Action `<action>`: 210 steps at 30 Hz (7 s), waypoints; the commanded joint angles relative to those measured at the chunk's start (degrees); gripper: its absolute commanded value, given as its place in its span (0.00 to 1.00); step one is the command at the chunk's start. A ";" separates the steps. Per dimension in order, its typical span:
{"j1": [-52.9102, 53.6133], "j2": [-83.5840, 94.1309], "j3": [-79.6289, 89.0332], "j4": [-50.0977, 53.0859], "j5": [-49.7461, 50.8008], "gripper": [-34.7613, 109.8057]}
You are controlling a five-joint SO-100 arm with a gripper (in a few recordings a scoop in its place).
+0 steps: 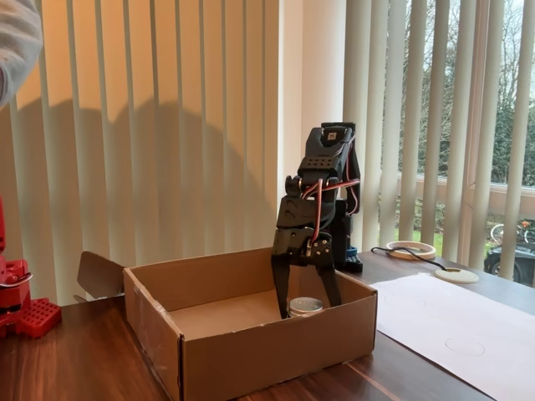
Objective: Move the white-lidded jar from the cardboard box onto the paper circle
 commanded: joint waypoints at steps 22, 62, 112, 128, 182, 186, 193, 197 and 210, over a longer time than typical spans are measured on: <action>0.35 -1.76 -7.56 1.76 -1.23 0.47; -0.62 38.58 14.15 -9.84 -10.99 0.30; -38.14 6.50 13.54 -24.52 -3.08 0.29; -38.23 1.49 8.35 -24.43 -1.67 0.29; -48.34 75.76 55.55 -13.71 64.34 0.48; -48.78 83.50 58.10 -0.18 74.00 0.48; -52.56 91.49 58.27 17.93 84.37 0.32; -54.32 96.24 58.80 24.96 88.68 0.27; -49.83 107.67 58.27 41.48 95.54 0.24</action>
